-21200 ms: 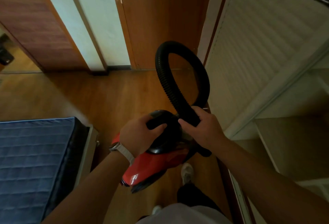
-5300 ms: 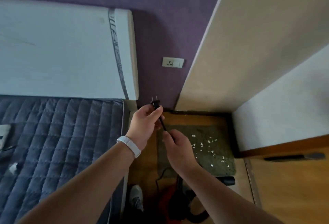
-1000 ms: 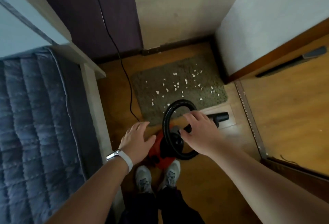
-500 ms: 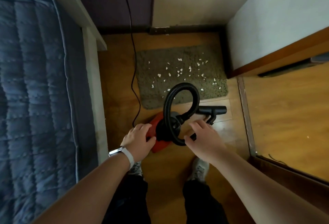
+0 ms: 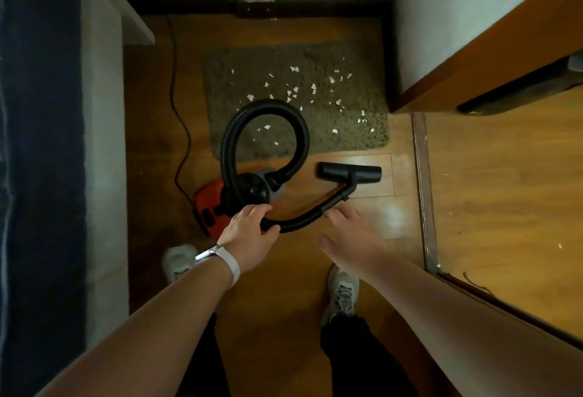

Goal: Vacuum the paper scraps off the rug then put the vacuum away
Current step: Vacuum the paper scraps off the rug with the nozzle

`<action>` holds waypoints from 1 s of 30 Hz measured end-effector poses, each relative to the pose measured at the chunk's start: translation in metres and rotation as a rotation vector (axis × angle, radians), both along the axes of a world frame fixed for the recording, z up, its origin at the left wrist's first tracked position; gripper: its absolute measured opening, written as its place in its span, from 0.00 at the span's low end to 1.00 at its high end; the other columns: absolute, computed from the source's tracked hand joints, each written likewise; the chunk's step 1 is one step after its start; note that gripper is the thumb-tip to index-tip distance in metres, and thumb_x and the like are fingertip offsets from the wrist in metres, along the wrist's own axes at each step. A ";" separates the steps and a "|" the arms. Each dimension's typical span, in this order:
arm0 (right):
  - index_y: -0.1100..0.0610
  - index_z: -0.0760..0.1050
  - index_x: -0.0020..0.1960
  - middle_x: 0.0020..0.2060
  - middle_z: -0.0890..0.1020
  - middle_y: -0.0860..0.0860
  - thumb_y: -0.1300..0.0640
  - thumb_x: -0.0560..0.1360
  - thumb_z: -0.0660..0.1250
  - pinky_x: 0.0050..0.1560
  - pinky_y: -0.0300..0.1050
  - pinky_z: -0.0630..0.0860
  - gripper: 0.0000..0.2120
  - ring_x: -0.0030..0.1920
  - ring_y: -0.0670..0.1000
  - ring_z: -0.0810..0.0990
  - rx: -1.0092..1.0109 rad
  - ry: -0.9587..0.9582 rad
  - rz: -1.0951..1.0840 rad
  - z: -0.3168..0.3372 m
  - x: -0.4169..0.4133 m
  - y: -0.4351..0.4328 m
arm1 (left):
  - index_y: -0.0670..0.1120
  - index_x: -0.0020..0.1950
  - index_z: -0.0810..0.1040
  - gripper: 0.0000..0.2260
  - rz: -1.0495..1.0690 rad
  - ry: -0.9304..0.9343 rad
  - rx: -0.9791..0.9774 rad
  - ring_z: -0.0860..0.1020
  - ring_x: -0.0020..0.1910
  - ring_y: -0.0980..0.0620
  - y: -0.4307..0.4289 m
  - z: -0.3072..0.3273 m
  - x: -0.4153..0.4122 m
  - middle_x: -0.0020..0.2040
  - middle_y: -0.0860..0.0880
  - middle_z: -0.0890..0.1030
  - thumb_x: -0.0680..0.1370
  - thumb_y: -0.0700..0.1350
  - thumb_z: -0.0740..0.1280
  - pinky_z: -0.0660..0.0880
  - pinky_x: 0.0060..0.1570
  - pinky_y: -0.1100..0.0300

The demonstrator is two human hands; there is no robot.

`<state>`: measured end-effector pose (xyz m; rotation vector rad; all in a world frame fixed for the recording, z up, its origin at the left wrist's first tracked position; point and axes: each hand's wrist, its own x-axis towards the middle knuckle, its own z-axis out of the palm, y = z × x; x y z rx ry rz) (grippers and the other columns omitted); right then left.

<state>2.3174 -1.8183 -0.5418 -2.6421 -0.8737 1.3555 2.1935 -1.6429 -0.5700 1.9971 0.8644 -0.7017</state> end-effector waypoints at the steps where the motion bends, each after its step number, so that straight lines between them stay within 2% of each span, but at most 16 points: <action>1: 0.50 0.62 0.77 0.74 0.65 0.47 0.44 0.81 0.58 0.72 0.52 0.67 0.26 0.74 0.51 0.63 0.003 -0.005 0.008 -0.008 0.006 -0.017 | 0.55 0.74 0.65 0.22 -0.006 0.012 0.004 0.66 0.71 0.50 -0.016 -0.010 0.003 0.74 0.54 0.65 0.80 0.57 0.61 0.70 0.67 0.51; 9: 0.52 0.64 0.76 0.71 0.67 0.50 0.45 0.81 0.59 0.68 0.52 0.70 0.26 0.71 0.53 0.67 0.046 -0.029 -0.063 -0.076 0.023 -0.099 | 0.53 0.73 0.67 0.23 -0.027 0.068 0.007 0.70 0.66 0.49 -0.110 -0.087 0.026 0.70 0.52 0.68 0.79 0.57 0.61 0.73 0.63 0.48; 15: 0.53 0.67 0.74 0.69 0.70 0.50 0.46 0.80 0.61 0.68 0.52 0.70 0.24 0.69 0.54 0.69 0.102 -0.111 0.000 -0.218 0.020 -0.115 | 0.52 0.66 0.70 0.17 -0.476 -0.039 0.292 0.74 0.56 0.46 -0.125 -0.220 0.055 0.60 0.50 0.73 0.79 0.56 0.60 0.74 0.53 0.49; 19: 0.53 0.68 0.72 0.66 0.71 0.51 0.45 0.79 0.61 0.65 0.52 0.72 0.24 0.66 0.55 0.71 0.093 -0.136 0.034 -0.311 0.019 -0.122 | 0.51 0.63 0.70 0.19 -0.521 0.025 0.428 0.75 0.54 0.44 -0.122 -0.297 0.063 0.57 0.48 0.74 0.77 0.60 0.63 0.72 0.47 0.51; 21: 0.54 0.69 0.71 0.65 0.72 0.52 0.45 0.80 0.62 0.64 0.52 0.72 0.23 0.65 0.56 0.72 0.092 -0.158 0.032 -0.341 0.019 -0.130 | 0.50 0.60 0.71 0.20 -0.559 0.108 0.441 0.77 0.45 0.46 -0.119 -0.323 0.063 0.52 0.49 0.77 0.76 0.62 0.64 0.72 0.41 0.54; 23: 0.54 0.70 0.70 0.65 0.73 0.53 0.45 0.80 0.62 0.62 0.51 0.72 0.22 0.64 0.57 0.73 0.089 -0.182 0.029 -0.362 0.021 -0.137 | 0.50 0.57 0.74 0.19 -0.575 0.180 0.410 0.78 0.39 0.48 -0.116 -0.339 0.061 0.46 0.49 0.78 0.77 0.63 0.63 0.74 0.36 0.56; 26: 0.54 0.69 0.71 0.66 0.73 0.52 0.44 0.81 0.60 0.61 0.49 0.73 0.22 0.64 0.55 0.73 0.100 -0.216 0.055 -0.377 0.029 -0.139 | 0.51 0.52 0.76 0.16 -0.545 0.100 0.443 0.78 0.37 0.49 -0.119 -0.346 0.055 0.41 0.51 0.78 0.78 0.62 0.61 0.74 0.34 0.57; 30: 0.54 0.68 0.72 0.68 0.73 0.51 0.43 0.81 0.60 0.60 0.49 0.73 0.24 0.65 0.53 0.75 0.184 -0.216 -0.218 -0.377 0.031 -0.133 | 0.55 0.47 0.72 0.14 -0.487 -0.066 0.471 0.75 0.33 0.52 -0.131 -0.323 0.062 0.37 0.53 0.76 0.79 0.64 0.58 0.71 0.30 0.58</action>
